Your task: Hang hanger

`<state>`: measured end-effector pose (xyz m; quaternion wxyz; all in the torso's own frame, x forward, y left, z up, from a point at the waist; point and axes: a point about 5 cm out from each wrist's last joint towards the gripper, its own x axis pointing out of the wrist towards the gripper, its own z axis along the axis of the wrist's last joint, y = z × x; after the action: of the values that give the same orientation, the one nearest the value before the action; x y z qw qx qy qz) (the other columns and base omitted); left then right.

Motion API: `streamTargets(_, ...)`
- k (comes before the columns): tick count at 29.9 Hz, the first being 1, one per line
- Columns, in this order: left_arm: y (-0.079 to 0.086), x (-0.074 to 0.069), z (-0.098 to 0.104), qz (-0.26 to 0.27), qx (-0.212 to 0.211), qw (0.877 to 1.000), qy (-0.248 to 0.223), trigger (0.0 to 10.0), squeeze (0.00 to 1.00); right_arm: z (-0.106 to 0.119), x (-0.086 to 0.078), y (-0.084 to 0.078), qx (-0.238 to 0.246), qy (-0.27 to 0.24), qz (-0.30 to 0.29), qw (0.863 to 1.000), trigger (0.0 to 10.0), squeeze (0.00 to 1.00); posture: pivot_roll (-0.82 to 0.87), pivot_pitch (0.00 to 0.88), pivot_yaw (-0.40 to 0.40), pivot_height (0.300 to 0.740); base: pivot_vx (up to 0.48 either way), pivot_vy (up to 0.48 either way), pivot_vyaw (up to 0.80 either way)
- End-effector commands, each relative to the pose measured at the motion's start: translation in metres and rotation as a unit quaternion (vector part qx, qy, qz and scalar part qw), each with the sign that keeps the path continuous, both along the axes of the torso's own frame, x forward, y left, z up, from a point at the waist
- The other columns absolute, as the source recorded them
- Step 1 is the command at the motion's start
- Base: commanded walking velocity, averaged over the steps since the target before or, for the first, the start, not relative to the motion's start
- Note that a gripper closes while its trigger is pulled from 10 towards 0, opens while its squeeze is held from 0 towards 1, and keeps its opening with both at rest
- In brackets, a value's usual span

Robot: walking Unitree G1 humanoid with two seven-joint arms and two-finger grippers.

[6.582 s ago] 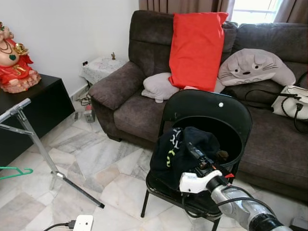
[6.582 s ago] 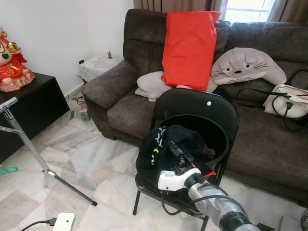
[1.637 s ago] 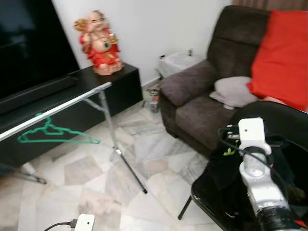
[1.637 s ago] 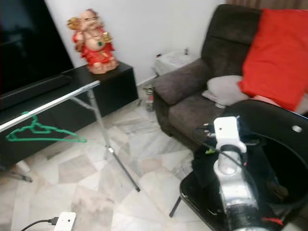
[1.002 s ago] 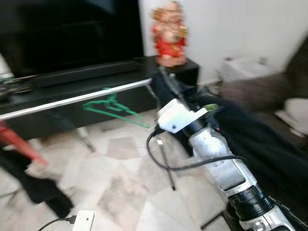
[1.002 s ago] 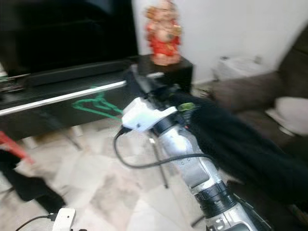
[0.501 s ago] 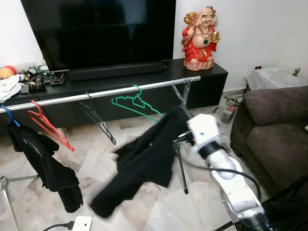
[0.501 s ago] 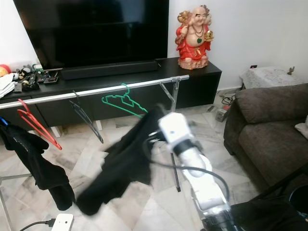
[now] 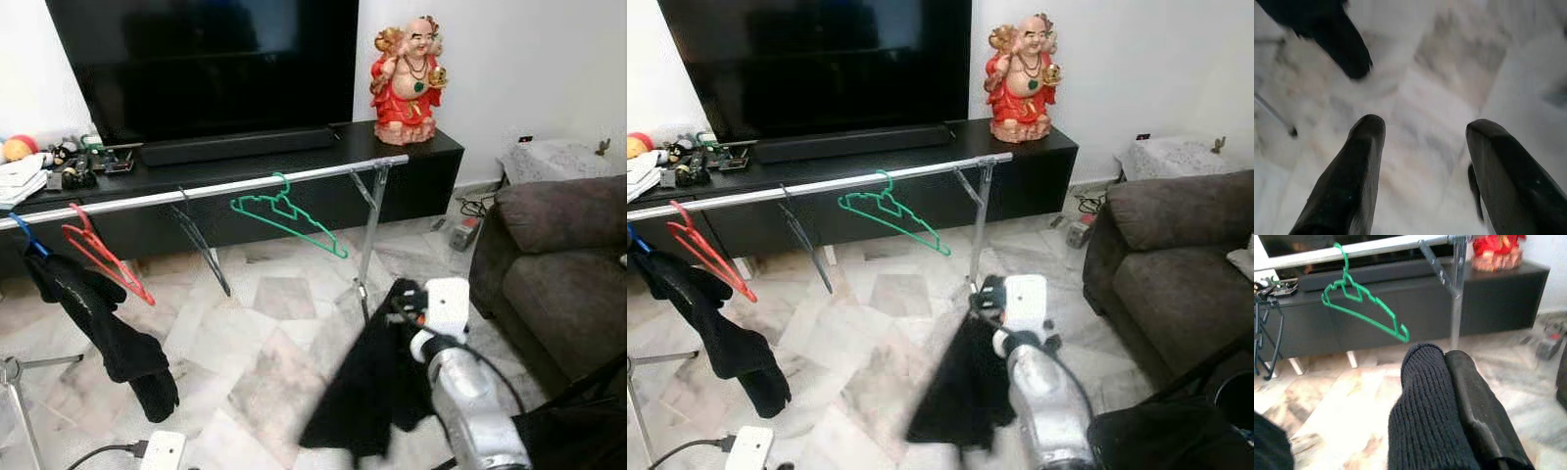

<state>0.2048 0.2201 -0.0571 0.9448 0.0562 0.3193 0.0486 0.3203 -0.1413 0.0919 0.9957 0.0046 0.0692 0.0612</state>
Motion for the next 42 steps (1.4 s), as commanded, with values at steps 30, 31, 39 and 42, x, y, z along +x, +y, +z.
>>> streamTargets(30,-0.030,0.032,0.089,-0.059,0.017,0.969,-0.238,10.0,0.00,-0.025,-0.003,-0.016,0.137,0.030,-0.062,0.988,10.0,0.00,0.02,0.000,0.100,0.740,0.000,0.000,0.24)
streamTargets(31,-0.030,0.032,0.089,-0.059,0.017,0.969,-0.238,10.0,0.00,-0.025,-0.003,-0.016,0.137,0.030,-0.062,0.988,10.0,0.00,0.02,0.000,0.100,0.740,0.000,0.000,0.80)
streamTargets(39,-0.035,0.040,0.099,-0.046,0.004,0.964,-0.260,10.0,0.00,-0.026,-0.001,-0.017,0.139,0.033,-0.056,0.988,10.0,0.00,0.04,0.000,0.070,0.740,0.000,0.000,0.80)
streamTargets(42,-0.034,0.040,0.100,-0.040,0.002,0.965,-0.260,10.0,0.00,-0.022,0.002,-0.018,0.139,0.029,-0.050,0.989,10.0,0.00,0.03,0.000,0.065,0.740,0.000,0.000,0.78)
